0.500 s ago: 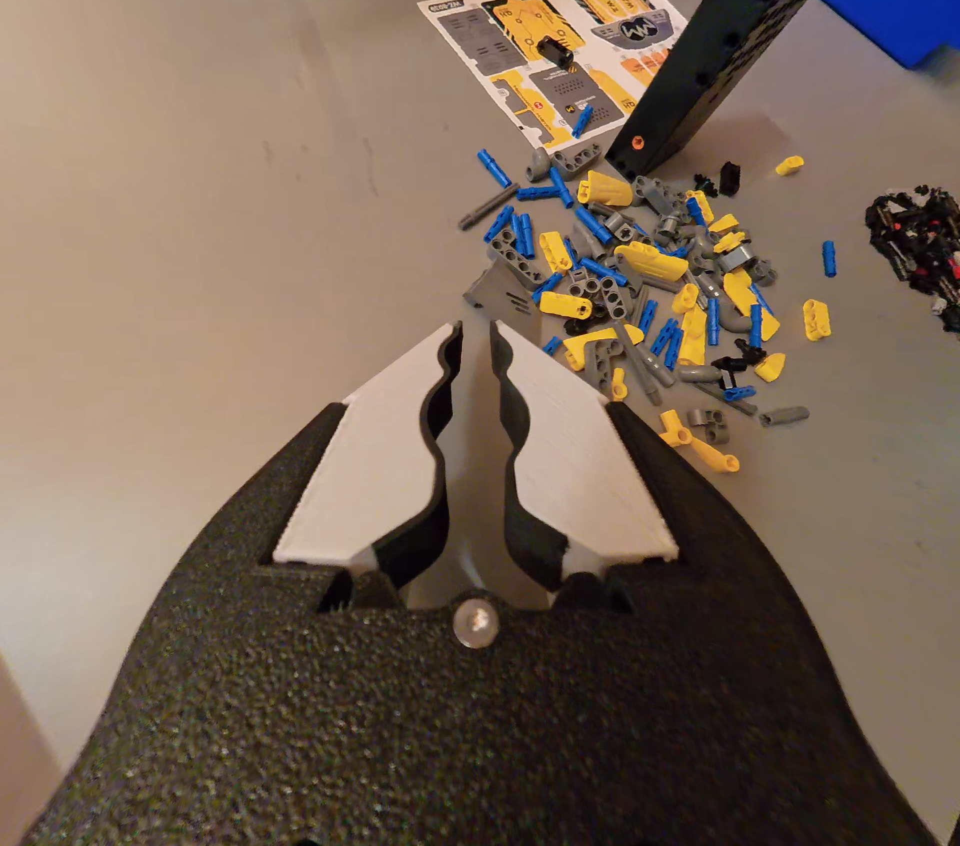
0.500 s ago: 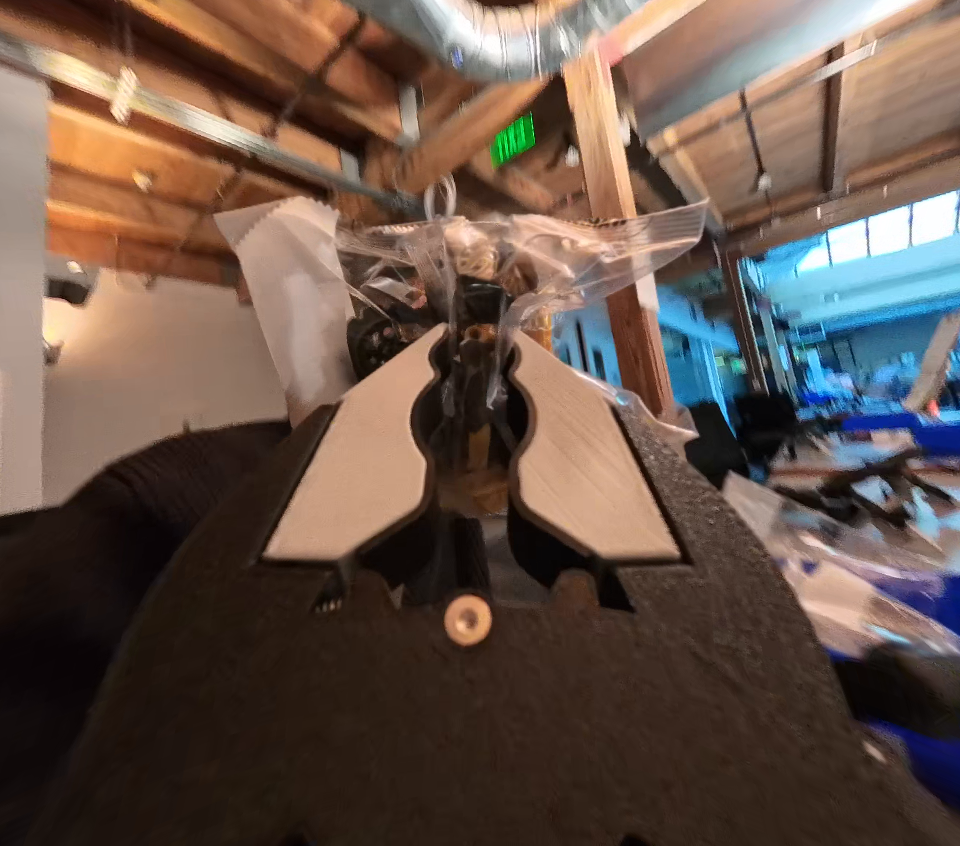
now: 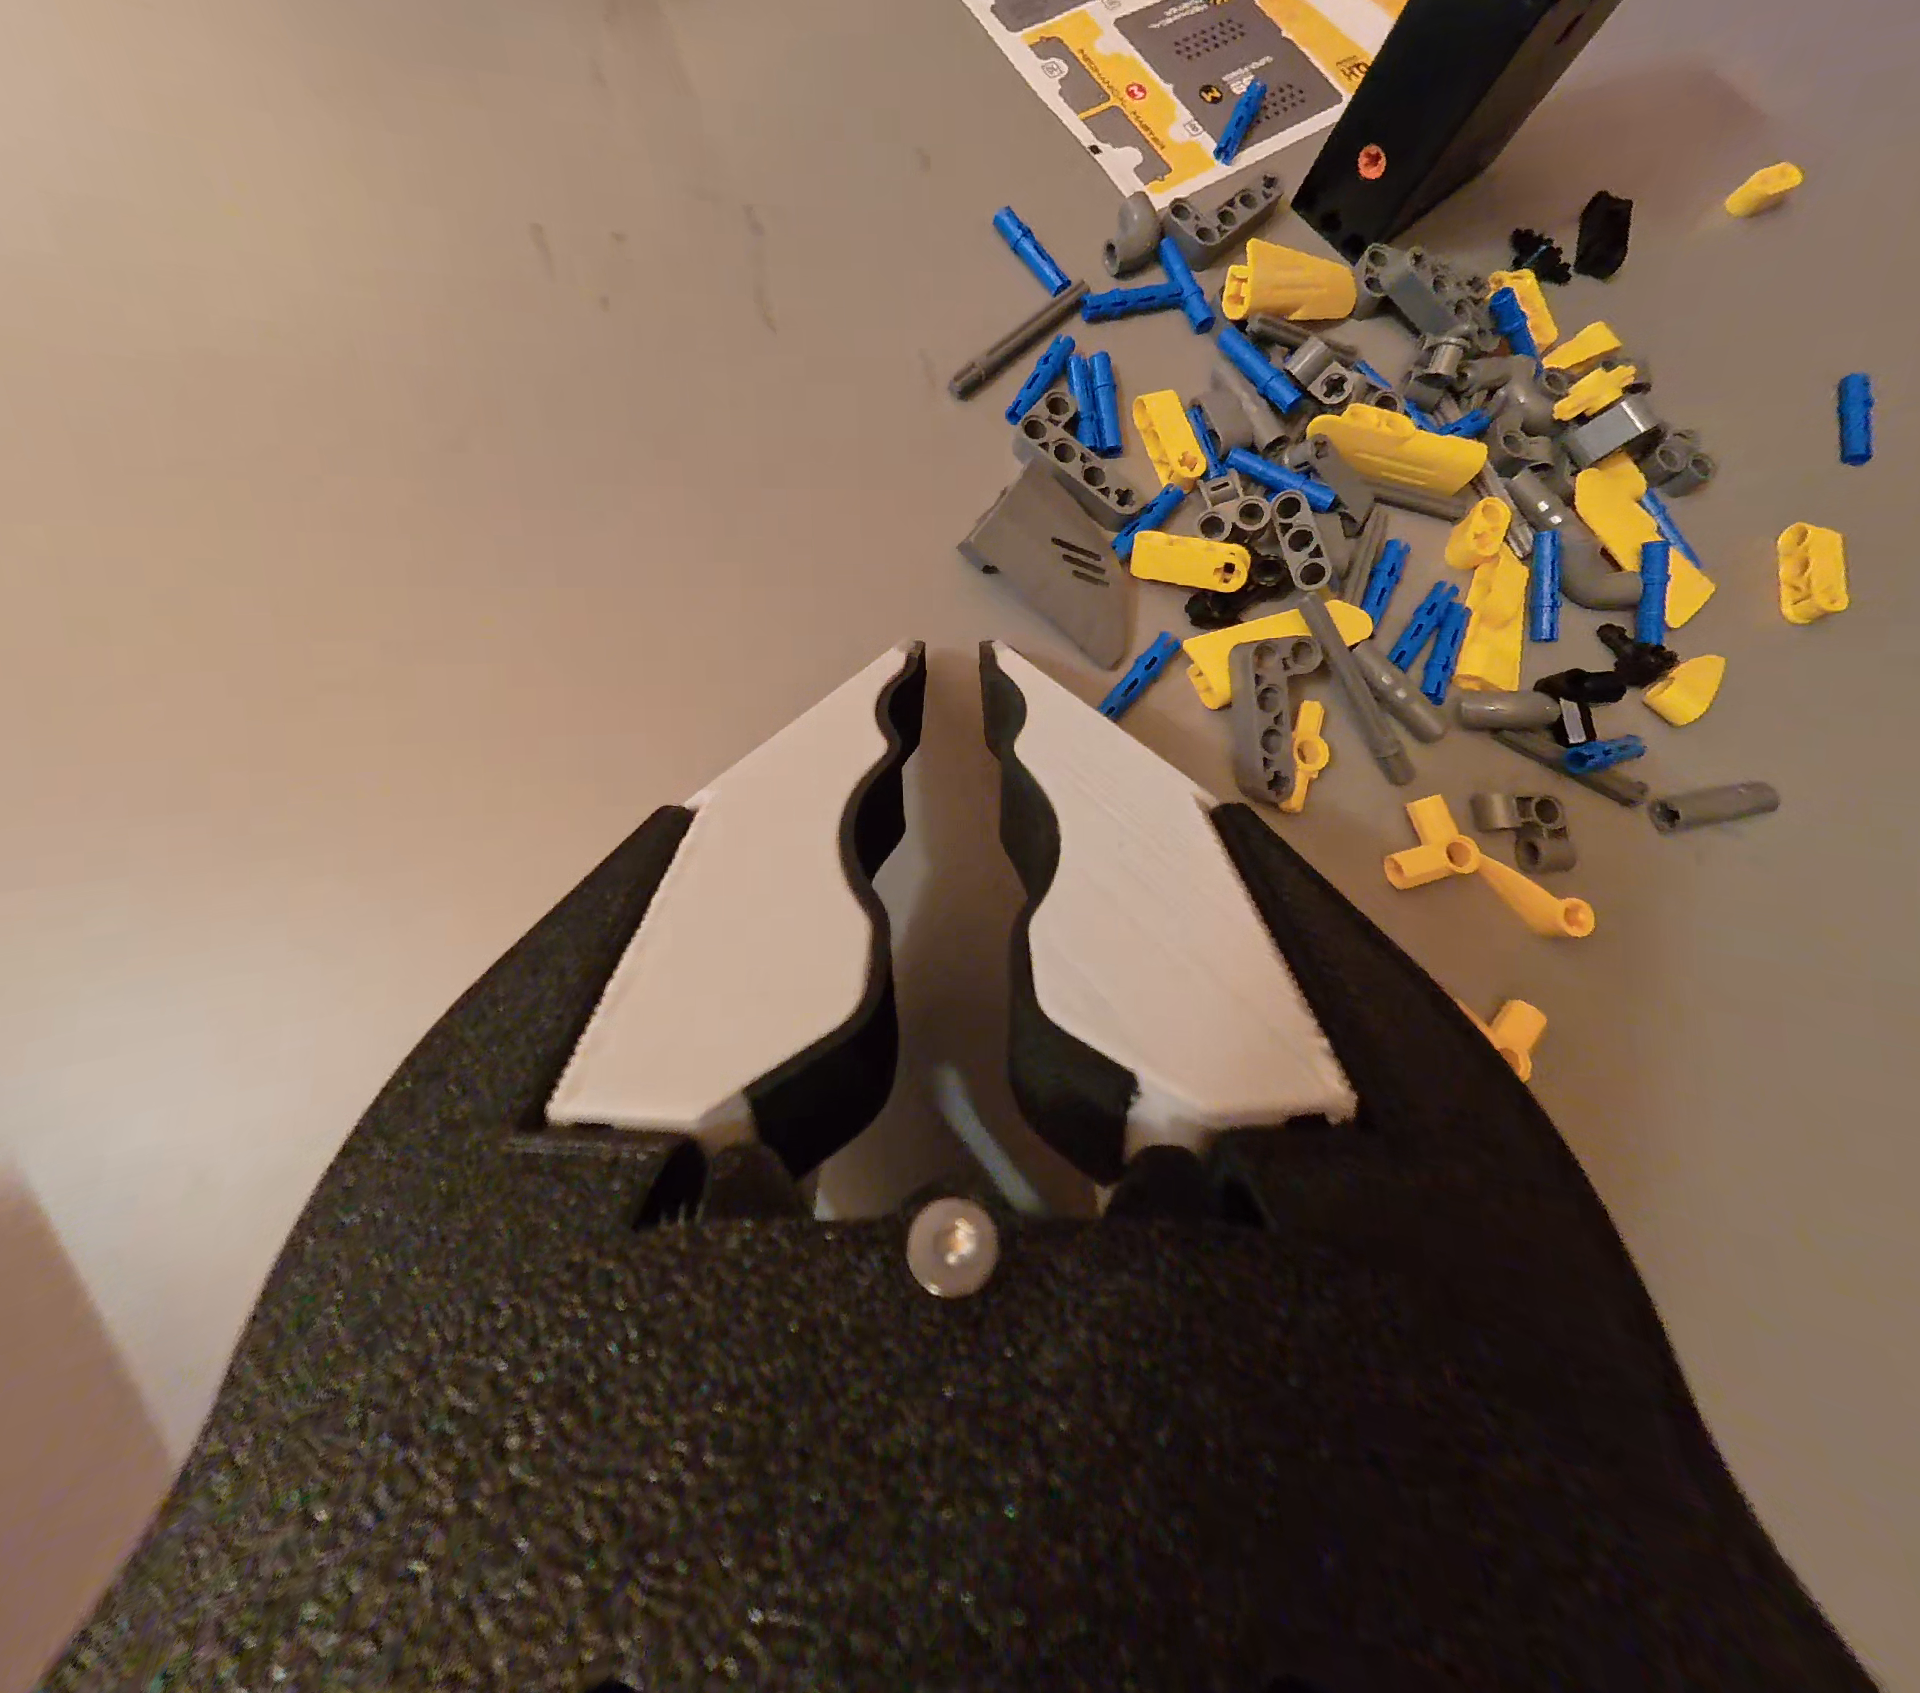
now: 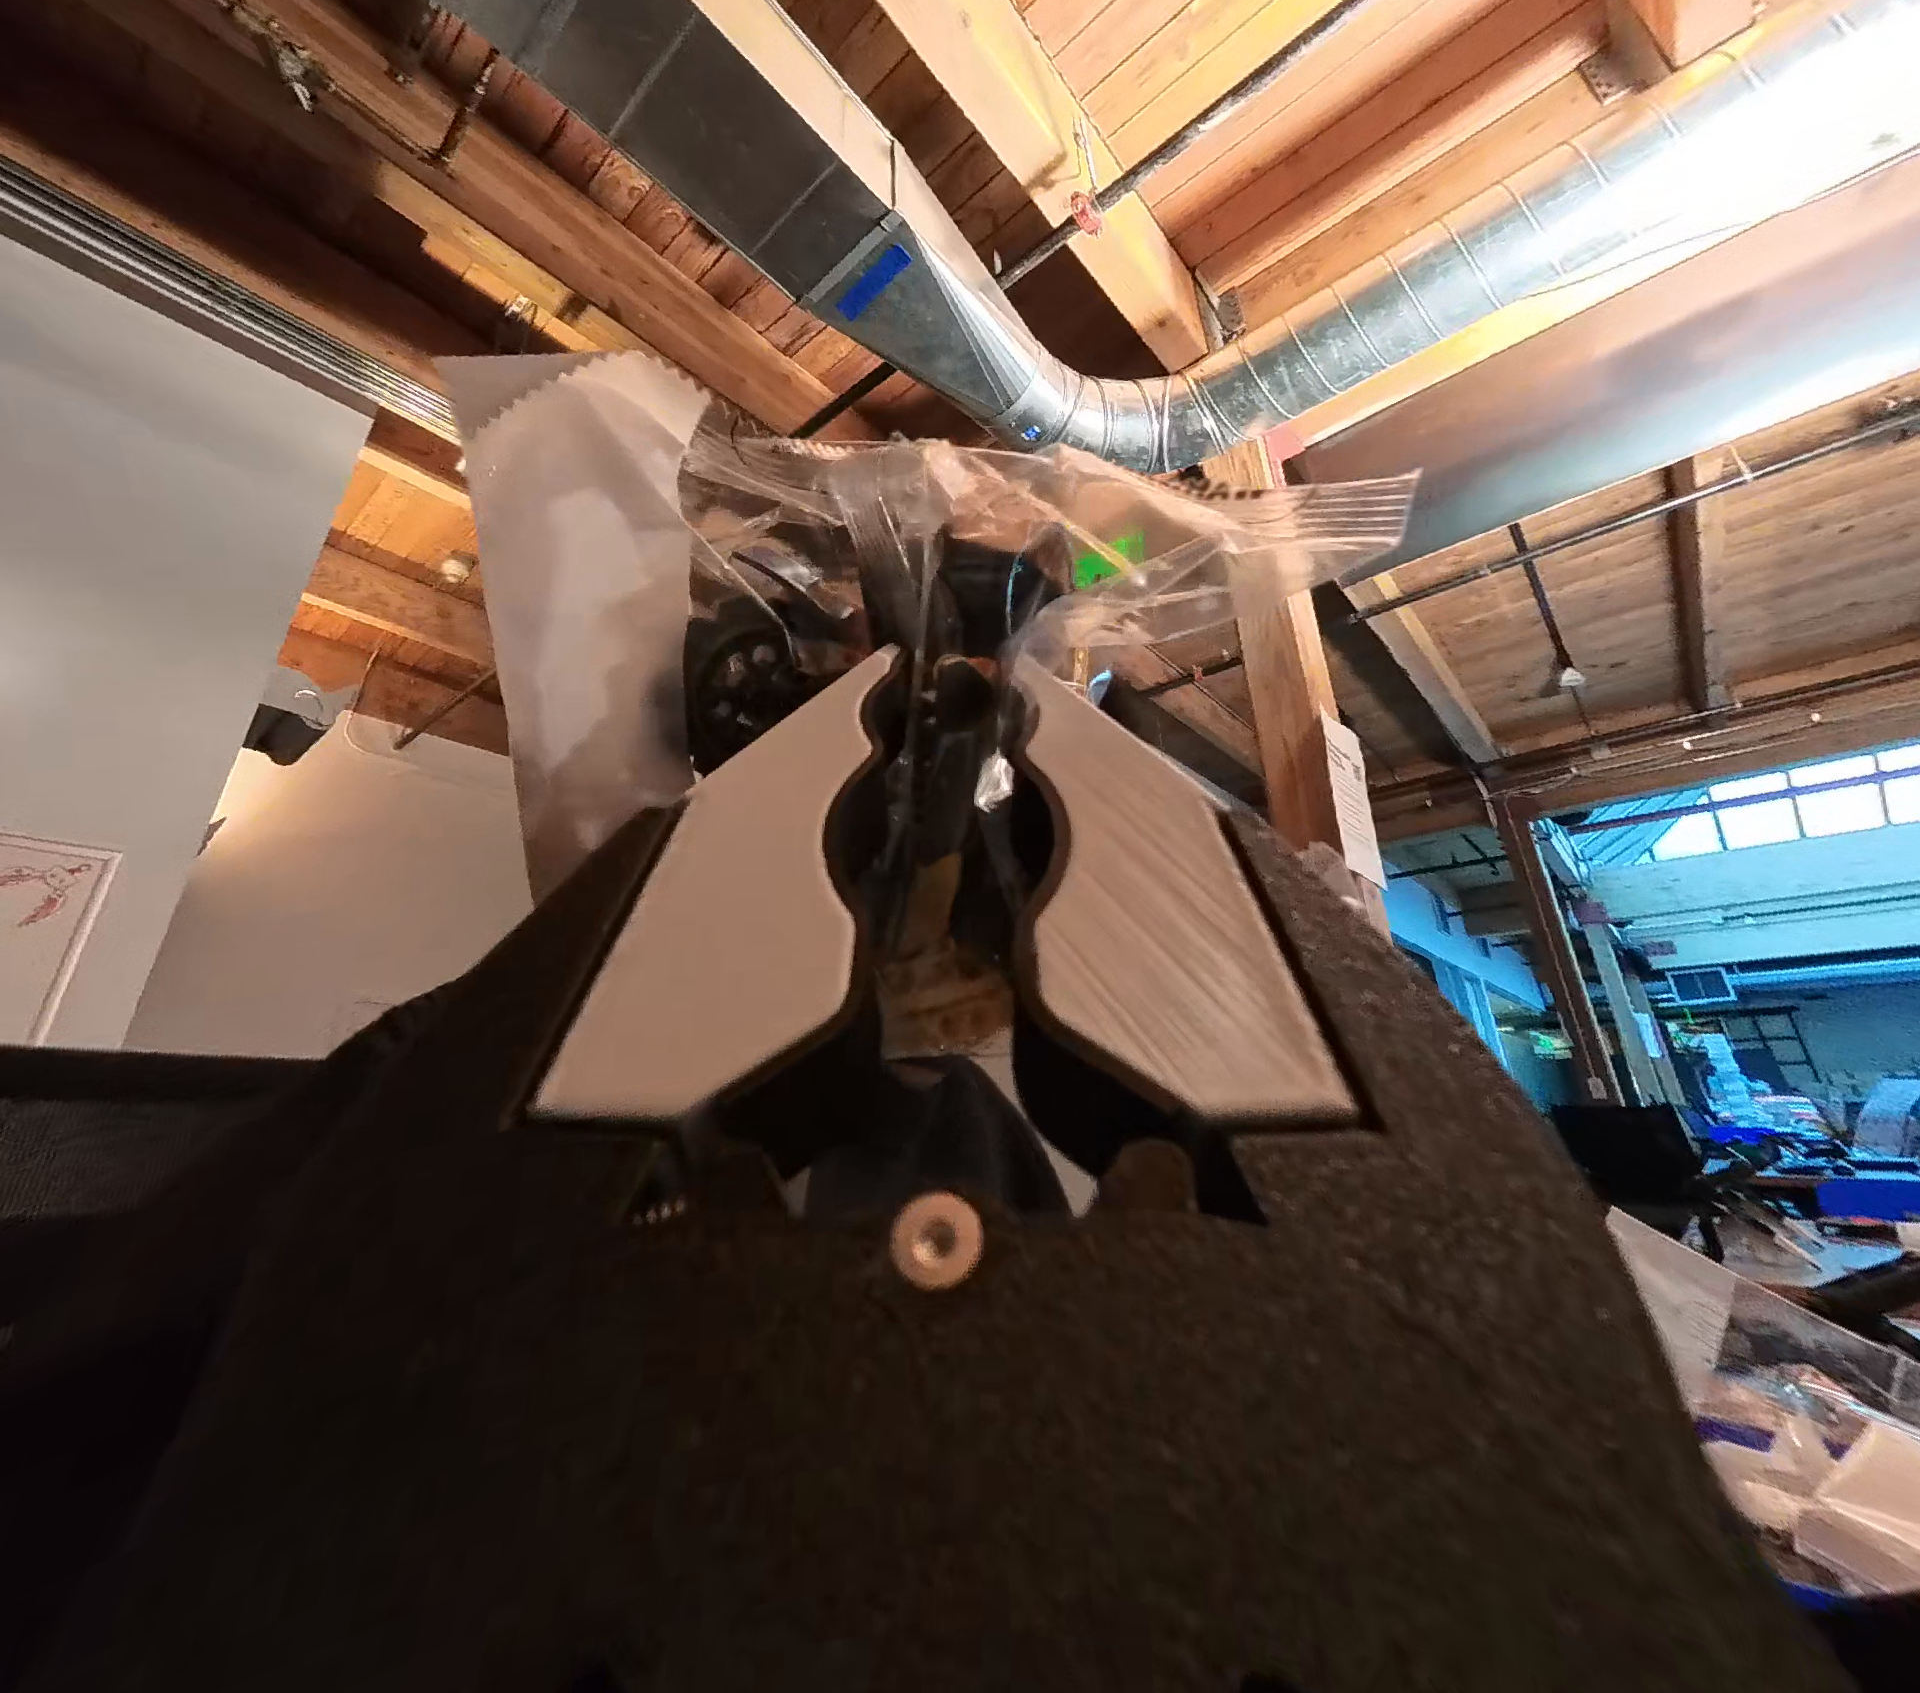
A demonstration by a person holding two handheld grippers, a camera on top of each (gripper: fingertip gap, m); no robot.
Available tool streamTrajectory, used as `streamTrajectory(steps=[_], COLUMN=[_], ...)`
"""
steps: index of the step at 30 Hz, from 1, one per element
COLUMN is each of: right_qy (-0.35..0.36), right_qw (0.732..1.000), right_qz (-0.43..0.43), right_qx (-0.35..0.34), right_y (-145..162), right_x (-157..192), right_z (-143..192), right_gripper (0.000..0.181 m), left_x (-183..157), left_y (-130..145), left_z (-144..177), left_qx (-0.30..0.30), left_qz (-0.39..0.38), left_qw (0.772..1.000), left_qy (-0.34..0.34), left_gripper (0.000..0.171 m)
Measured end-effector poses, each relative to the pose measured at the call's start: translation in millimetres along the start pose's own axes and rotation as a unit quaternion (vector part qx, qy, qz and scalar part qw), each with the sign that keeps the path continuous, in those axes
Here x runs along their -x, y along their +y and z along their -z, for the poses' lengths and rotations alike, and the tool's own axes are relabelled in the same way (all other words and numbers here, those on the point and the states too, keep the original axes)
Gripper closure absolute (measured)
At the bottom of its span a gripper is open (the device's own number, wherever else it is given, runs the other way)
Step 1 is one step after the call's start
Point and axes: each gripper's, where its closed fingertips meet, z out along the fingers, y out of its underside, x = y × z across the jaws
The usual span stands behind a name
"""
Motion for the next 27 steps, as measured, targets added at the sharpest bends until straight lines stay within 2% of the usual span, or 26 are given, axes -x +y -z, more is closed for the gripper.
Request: streamTrajectory(steps=[10,27], right_qy=[-0.002,0.042], right_qw=[1.000,0.996], right_qz=[0.002,0.040], right_qx=[0.013,0.072], right_y=[11.4,27.1], right_x=[-10.0,-10.9], right_z=[16.1,22.2], right_gripper=[0.169,0.170], left_x=[-0.7,-1.0], left_y=[-10.7,-10.7], left_z=[6.7,6.6], left_qx=[-0.031,-0.032], left_qz=[0.011,0.006], left_qw=[0.999,0.999], left_qy=[0.008,0.005], left_gripper=[0.162,0.162])
